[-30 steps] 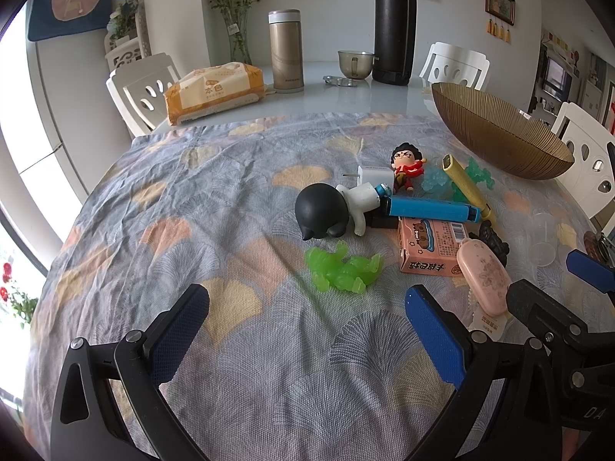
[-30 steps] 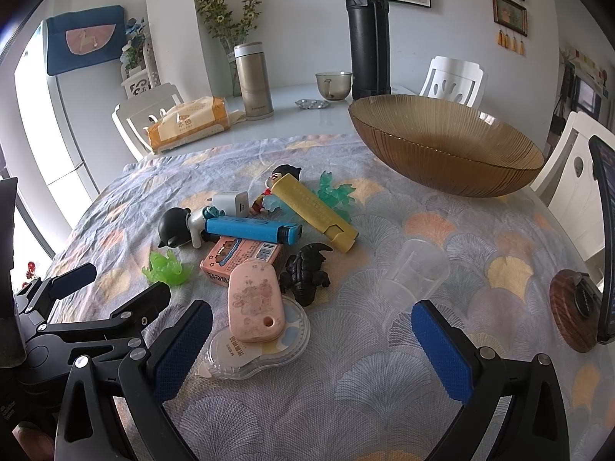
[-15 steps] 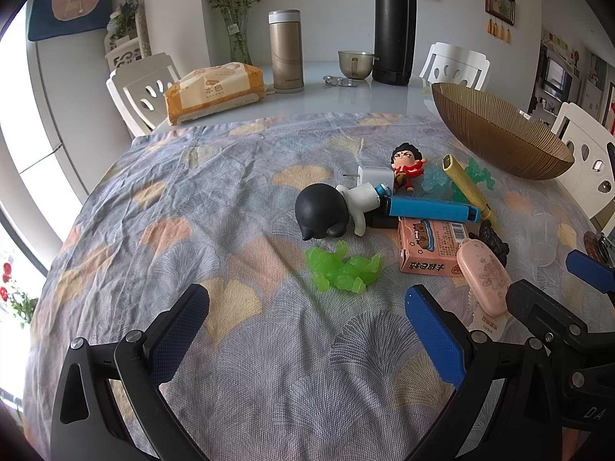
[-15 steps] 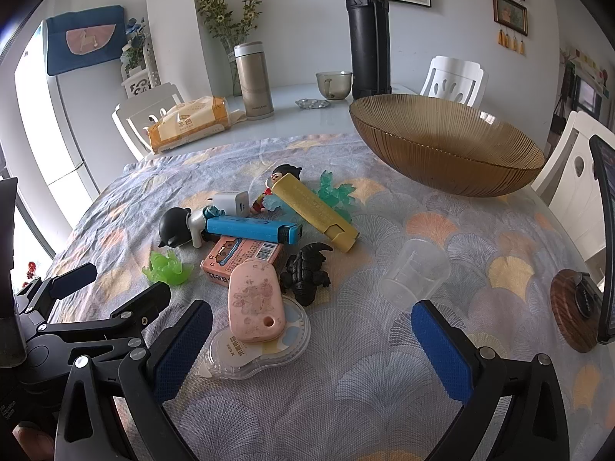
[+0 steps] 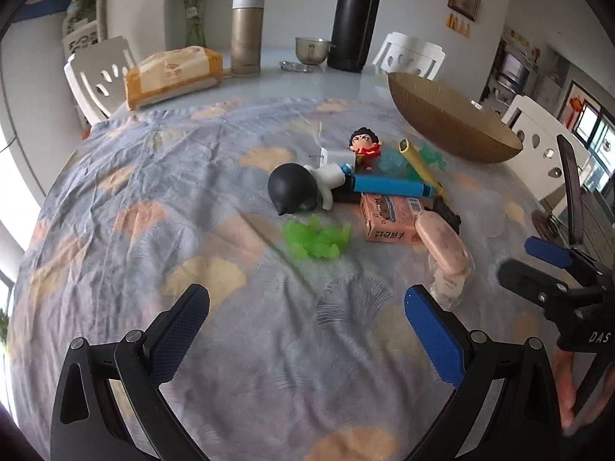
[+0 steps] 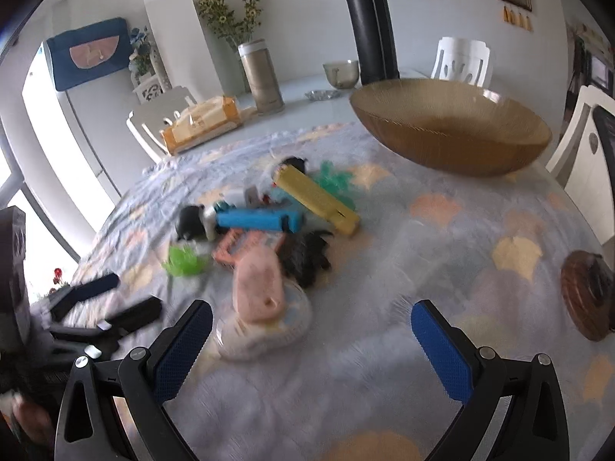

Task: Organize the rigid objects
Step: 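Grasp the green translucent frog with the left tool while the right tool grasps the pink oval tag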

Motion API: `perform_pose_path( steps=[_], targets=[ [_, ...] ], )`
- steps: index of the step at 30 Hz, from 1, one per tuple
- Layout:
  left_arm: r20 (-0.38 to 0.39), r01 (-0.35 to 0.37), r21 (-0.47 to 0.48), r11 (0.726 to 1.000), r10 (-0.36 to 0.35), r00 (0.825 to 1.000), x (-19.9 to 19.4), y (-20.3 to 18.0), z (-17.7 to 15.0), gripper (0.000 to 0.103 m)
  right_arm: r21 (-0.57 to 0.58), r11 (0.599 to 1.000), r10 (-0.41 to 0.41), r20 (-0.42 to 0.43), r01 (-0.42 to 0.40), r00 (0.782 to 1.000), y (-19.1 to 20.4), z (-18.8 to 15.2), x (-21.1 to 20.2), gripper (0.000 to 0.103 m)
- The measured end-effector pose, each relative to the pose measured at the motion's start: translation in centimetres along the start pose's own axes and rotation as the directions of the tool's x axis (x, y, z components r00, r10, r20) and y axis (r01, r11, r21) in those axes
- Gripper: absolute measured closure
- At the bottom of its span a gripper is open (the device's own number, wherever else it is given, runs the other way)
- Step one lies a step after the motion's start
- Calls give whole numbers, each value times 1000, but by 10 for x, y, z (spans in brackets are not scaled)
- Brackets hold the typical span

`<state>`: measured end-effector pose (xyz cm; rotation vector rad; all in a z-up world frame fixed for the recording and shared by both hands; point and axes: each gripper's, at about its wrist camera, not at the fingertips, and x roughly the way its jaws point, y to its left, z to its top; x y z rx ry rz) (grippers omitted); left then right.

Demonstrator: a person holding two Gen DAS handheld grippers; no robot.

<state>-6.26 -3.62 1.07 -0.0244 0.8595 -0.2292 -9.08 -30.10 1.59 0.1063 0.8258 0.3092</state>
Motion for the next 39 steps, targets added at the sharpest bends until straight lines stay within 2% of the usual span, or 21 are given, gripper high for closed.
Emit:
perform_pose_path(
  steps=[3,5,7,9,12,13,15,18,23,25,28,30,35,39],
  targets=[
    [-38,67,-45,997,-69,997,8,6,13,2,-14,999,43,-20,-43,999,-7,-5,-9,0],
    [-60,70,-72,995,-74,995,19,6,22,2,-5,997,78,-26,-78,997,-8,-6,-14,0],
    [-82,46,-56,997,-50,995,32,0,30,12,-14,994,106,-47,-107,993,-1,-5,-12,0],
    [-99,44,-48,998,-49,994,42,-4,34,22,-56,993,100,-79,-105,992,11,-3,-5,0],
    [-99,37,-44,998,-41,994,51,-8,36,29,-81,992,91,-96,-99,991,18,3,4,4],
    [-81,43,-34,999,-45,996,50,-9,36,41,-85,992,86,-95,-94,992,19,6,6,5],
    [-59,84,-36,996,-86,995,47,-8,36,57,-99,993,59,-96,-69,994,25,11,12,14],
    [-38,58,-43,997,-59,998,44,-6,34,57,-121,990,53,-102,-65,993,34,15,22,24],
    [50,65,-55,996,-63,997,29,-2,34,57,-170,985,-1,-94,-15,996,50,17,36,30],
    [59,63,-52,997,-60,996,29,-2,35,59,-187,982,-16,-91,-1,996,53,16,41,36],
    [56,56,-46,997,-53,997,31,-3,37,59,-185,982,-39,-89,22,995,52,14,47,48],
    [71,56,-43,998,-53,996,29,-4,38,59,-150,988,-43,-63,33,997,45,14,43,66],
    [95,58,-21,998,-56,994,25,-7,35,59,-81,996,25,-15,-26,1000,31,16,25,67],
    [115,60,12,998,-61,991,20,-14,35,59,-80,997,20,37,-17,999,28,14,1,67]
  ],
)
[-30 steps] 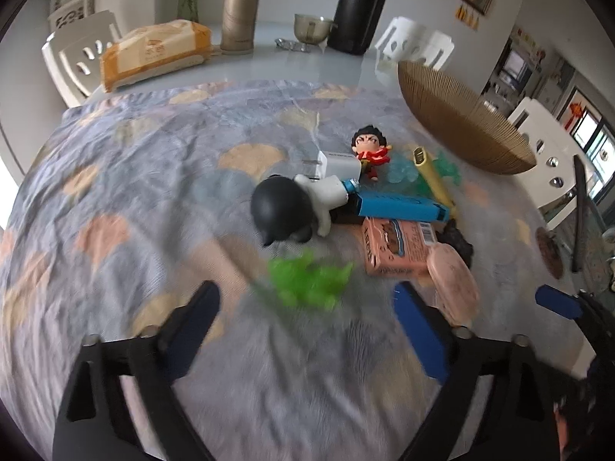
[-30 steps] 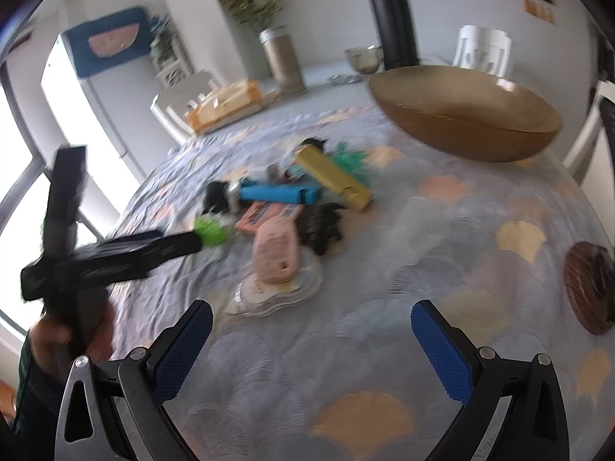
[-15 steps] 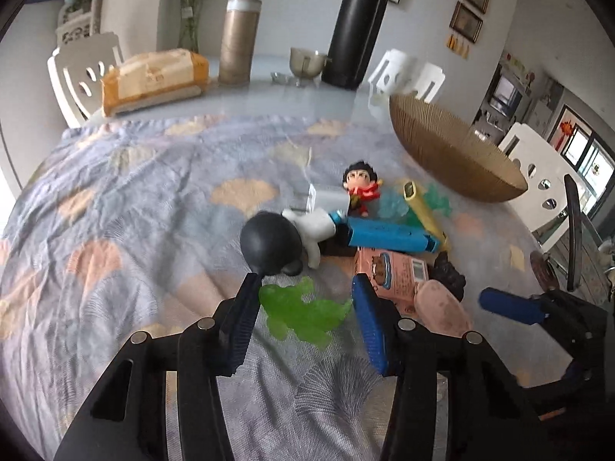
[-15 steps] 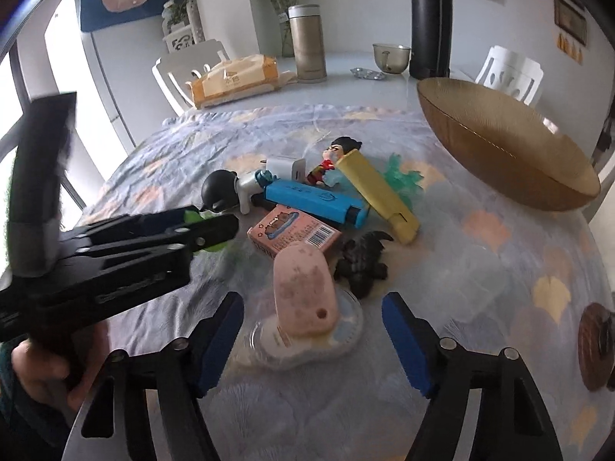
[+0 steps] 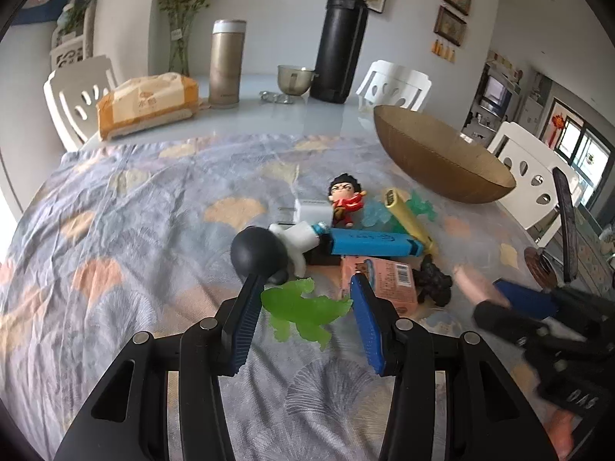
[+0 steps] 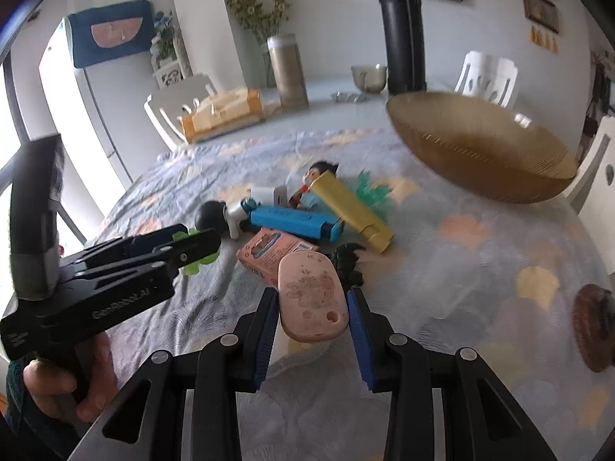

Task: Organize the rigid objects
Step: 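Grasp the green translucent frog with the left tool while the right tool grasps the pink oval tag, then carry frog and pink tag over the amber bowl and open both tools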

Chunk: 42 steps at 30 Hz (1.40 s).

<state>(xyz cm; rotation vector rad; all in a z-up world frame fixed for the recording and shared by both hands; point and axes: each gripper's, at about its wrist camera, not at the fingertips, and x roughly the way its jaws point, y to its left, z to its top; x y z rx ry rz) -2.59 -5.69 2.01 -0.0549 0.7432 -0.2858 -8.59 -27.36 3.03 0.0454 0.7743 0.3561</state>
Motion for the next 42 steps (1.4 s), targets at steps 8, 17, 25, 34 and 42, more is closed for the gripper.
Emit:
perform_pose_path(
  steps=[8,17,25,34,42],
  targets=[
    [84,68,40,997,-71,994,-32,-31,31,59,14,998,-69,110,68,992,-26,23,-52,67],
    [117,174,135,975,-190,975,-3,-111,129,59,160,967,-228,182,200,957,-84,90,-75,67],
    [2,245,69,967,-246,969,85,-138,149,59,257,917,-329,58,304,943,-138,110,-20,67],
    [-20,277,44,960,-277,961,87,-140,152,40,212,904,-385,20,373,923,-145,118,-2,44],
    [163,208,21,978,-209,964,-14,-88,126,20,157,931,-353,163,329,921,-107,90,-67,13]
  ],
)
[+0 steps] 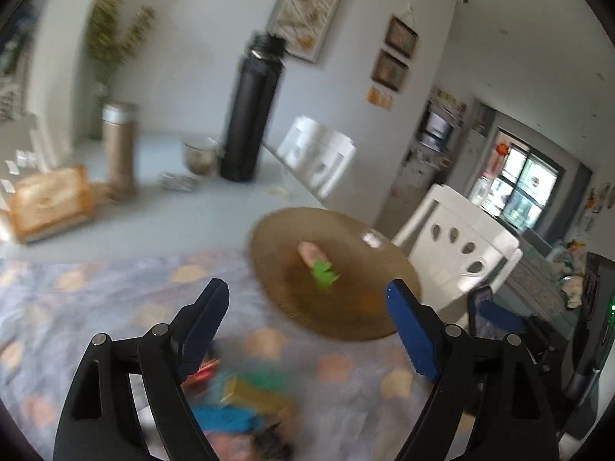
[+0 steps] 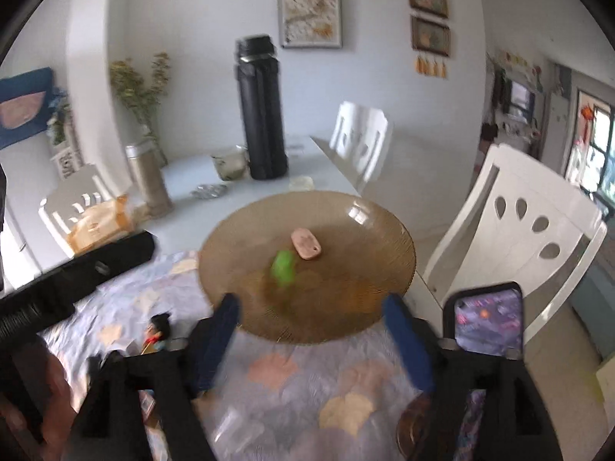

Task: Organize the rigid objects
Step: 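Carry frog and pink tag over the amber bowl and open both tools, then grasp the clear bulb-shaped bottle with blue label using the left tool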

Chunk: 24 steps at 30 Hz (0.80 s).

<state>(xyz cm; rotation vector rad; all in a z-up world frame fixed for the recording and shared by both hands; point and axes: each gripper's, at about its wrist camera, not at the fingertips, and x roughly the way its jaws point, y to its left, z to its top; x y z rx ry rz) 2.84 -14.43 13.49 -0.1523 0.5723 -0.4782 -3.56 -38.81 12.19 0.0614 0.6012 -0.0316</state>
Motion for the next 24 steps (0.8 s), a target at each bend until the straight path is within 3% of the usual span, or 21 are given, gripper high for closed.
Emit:
perform_pose_path(
  steps=[3,6,8,12,14,16,19,24],
  targets=[
    [3,-79,-36,996,79,997,-34,21,-35,19,-40,997,68,15,-67,998,15,-30,-20,12],
    [-47,-135,-78,988,132,990,-47,43,-76,19,-63,987,150,-5,-150,989,33,-66,-14,7],
    [-105,-168,-103,980,158,982,-48,58,-104,19,-85,985,146,-25,-147,989,43,-85,-2,7],
    [-148,-240,-121,963,221,964,-46,77,-142,19,-84,990,112,-68,-117,991,50,-106,15,7],
    [-199,-281,-116,953,255,946,-39,78,-142,19,-84,991,99,-58,-104,993,49,-105,16,7],
    [-191,-258,-84,963,238,952,-35,73,-141,18,-79,990,108,-79,-114,991,46,-105,21,7],
    [-228,-270,-25,963,257,939,-27,65,-143,18,-83,991,99,-112,-109,989,48,-106,28,7],
    [-208,-273,15,962,270,940,-29,58,-144,18,-98,991,81,-101,-91,992,49,-108,23,7]
  ],
)
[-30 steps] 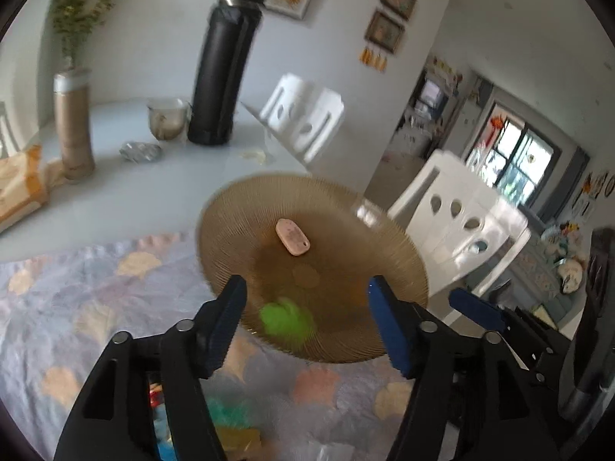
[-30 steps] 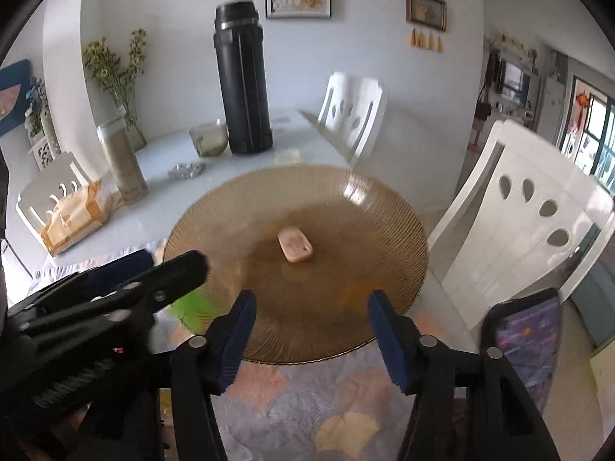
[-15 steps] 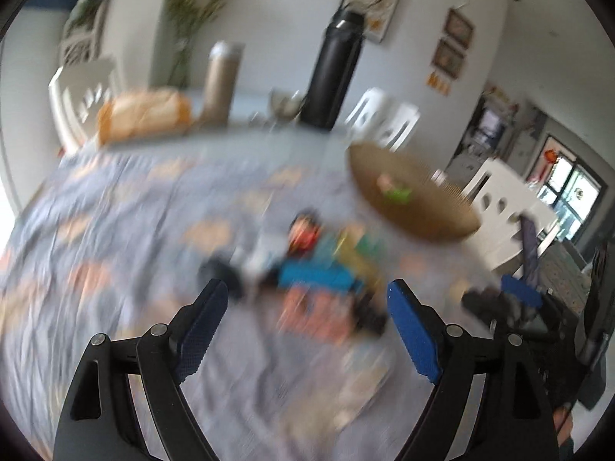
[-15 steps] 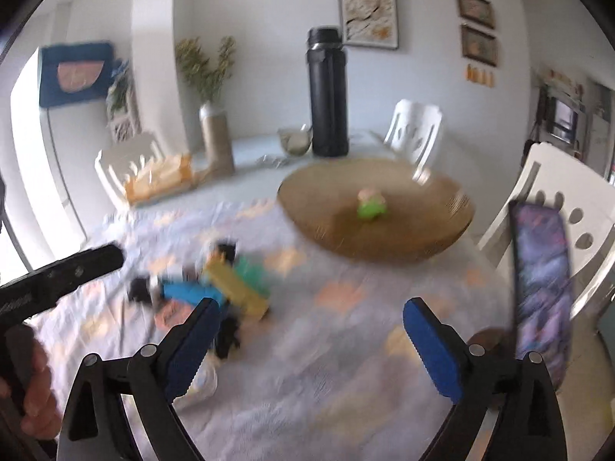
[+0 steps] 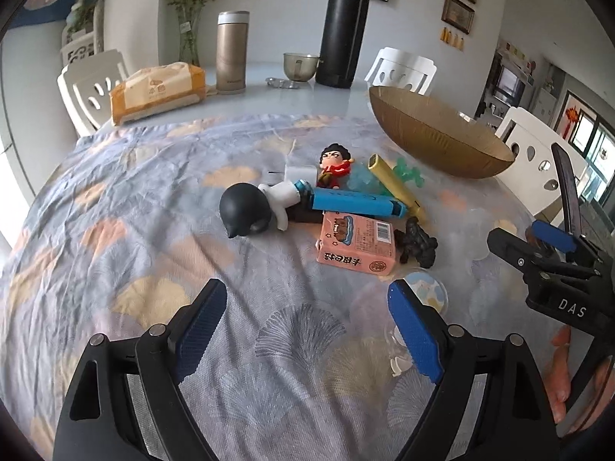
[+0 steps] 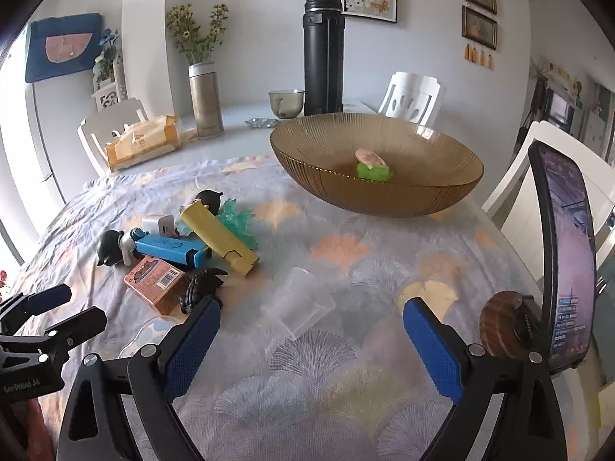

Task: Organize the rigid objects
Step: 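Grasp the clear bulb-shaped bottle with blue label using the left tool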

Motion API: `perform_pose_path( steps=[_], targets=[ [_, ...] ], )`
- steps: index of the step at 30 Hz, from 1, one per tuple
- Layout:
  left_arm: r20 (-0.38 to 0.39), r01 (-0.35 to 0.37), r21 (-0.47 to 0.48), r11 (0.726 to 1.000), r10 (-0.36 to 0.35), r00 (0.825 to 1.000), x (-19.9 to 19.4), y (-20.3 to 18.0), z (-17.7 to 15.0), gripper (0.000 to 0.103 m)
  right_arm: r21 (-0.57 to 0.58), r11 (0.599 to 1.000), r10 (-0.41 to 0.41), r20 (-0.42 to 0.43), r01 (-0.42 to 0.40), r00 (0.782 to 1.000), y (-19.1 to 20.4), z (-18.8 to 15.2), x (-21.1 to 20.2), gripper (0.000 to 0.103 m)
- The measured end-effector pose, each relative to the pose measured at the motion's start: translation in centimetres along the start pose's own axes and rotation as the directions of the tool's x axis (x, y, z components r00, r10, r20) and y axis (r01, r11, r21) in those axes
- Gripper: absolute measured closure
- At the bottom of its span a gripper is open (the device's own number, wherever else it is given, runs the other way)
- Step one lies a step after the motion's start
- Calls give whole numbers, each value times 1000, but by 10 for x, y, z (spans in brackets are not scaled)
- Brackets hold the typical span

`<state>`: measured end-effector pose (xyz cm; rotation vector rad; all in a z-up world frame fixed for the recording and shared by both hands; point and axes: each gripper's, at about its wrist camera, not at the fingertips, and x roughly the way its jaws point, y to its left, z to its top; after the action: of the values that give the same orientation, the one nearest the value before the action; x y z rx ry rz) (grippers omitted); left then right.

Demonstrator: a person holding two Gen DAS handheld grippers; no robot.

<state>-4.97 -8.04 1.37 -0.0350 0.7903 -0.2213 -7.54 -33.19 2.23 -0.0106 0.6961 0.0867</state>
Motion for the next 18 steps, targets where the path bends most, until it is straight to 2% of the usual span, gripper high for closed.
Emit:
perform_pose_path(
  steps=[3,18],
  targets=[
    [-9,-6,14,1000,6,1000,1,-1,-2,18,-6,1000,-16,-5,16,1000,2,-1,1,0],
    [3,-1,61,998,1,1000,-5,-12,-8,17,-13,1000,-16,-24,16,1000,3,0,4,0]
  ],
)
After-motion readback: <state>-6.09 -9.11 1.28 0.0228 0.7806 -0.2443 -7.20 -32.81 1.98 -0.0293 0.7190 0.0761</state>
